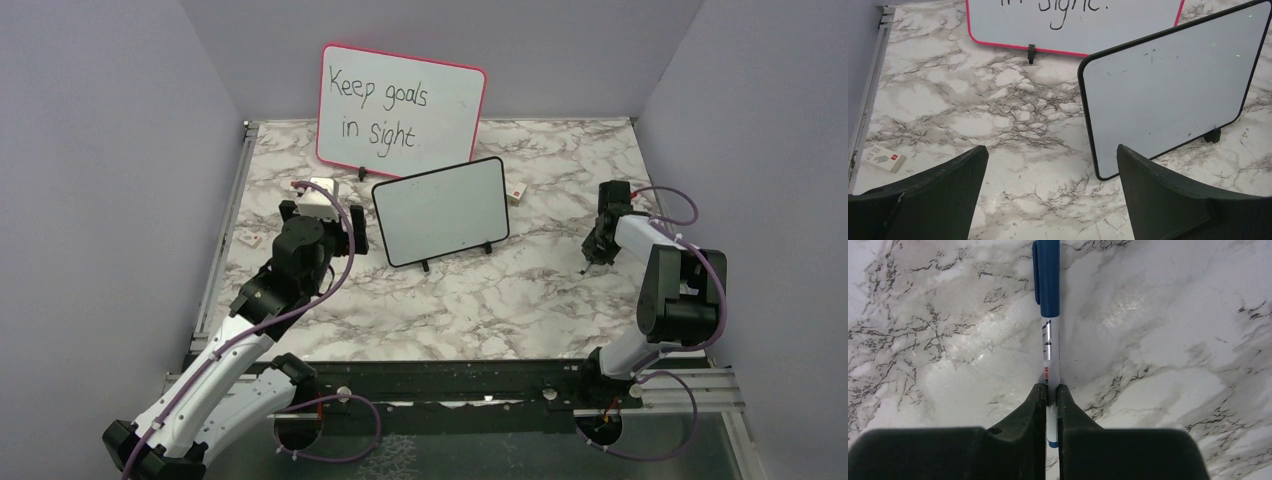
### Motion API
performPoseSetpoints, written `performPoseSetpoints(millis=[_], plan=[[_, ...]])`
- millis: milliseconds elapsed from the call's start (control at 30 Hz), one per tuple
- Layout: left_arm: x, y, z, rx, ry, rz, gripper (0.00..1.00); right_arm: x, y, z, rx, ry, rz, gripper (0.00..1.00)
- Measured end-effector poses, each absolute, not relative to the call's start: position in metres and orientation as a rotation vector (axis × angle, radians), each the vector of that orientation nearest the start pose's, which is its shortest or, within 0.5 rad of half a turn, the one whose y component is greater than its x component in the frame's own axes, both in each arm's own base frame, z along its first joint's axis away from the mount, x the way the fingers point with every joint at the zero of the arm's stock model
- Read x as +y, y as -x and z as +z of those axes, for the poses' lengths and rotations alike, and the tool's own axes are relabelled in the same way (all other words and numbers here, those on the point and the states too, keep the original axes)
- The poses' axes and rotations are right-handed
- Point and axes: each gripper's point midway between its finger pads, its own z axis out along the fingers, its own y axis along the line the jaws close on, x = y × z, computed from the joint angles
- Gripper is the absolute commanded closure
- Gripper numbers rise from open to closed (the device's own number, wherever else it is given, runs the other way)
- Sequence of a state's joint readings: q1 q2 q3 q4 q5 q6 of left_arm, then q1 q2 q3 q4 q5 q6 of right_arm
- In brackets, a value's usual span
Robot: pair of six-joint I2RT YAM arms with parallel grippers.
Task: Write a sentence on the whiteboard
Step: Open the whiteboard marker at the center of the board.
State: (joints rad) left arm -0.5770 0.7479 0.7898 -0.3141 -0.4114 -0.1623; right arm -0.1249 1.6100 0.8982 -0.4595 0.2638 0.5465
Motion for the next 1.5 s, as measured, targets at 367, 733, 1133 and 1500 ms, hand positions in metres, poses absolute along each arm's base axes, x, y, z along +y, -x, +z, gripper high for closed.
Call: performPoseSetpoints(millis=[367, 733, 1133, 1500], plan=[[-0.123, -0.277, 0.244, 1.876, -0.197, -0.222, 0.01, -0.052, -0.316, 0.033, 2.516, -0.857, -0.122, 0.99], [-0.15, -0.272, 0.226, 1.937, -0.336, -0.339, 0.01, 0.012, -0.329, 0.108, 2.391, -0.457, 0.139, 0.99], [-0.178, -0.263, 0.236, 1.961, -0.368, -0.53, 0.01, 0.103, -0.311, 0.162, 2.276, 0.086, 0.35, 0.99], [-0.205, -0.262, 0.225, 2.064, -0.32, -0.695, 0.01, 0.194, -0.282, 0.181, 2.155, 0.644, 0.537, 0.99]])
